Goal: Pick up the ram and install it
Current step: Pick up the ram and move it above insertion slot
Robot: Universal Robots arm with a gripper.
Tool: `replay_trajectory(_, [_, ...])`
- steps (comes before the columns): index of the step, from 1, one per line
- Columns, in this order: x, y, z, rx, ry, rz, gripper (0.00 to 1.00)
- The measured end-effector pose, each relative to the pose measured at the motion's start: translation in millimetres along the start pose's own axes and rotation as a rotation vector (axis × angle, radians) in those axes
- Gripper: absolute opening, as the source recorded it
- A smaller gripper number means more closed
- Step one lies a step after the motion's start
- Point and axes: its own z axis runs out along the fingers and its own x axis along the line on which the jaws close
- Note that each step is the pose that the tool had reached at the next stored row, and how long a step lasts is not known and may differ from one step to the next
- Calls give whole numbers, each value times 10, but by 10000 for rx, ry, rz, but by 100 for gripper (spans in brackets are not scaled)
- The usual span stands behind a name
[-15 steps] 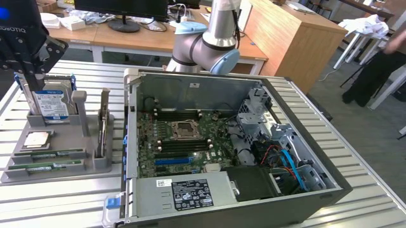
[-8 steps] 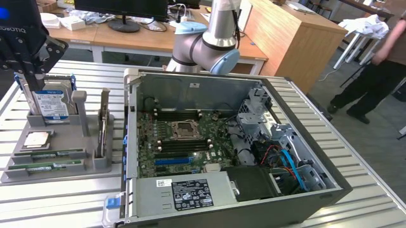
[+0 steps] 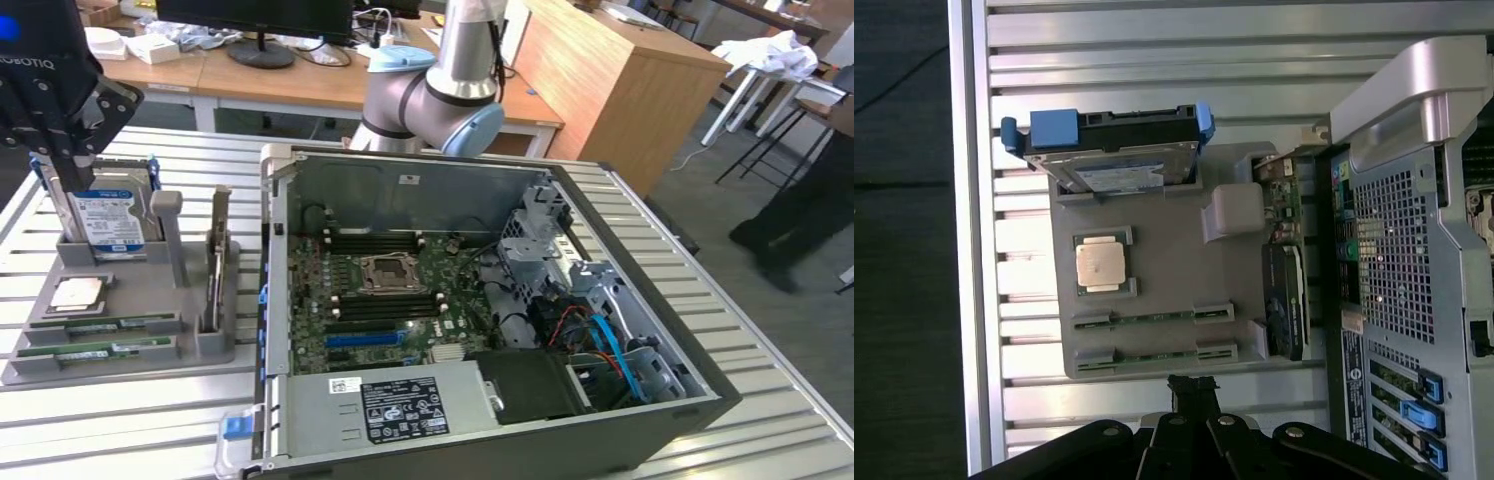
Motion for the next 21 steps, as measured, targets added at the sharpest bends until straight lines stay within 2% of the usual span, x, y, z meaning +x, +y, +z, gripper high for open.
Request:
replay_trajectory(7, [0,0,1,-13,26,-613,10])
replay_trajectory(21, [0,0,3,-64,135,-3028,10])
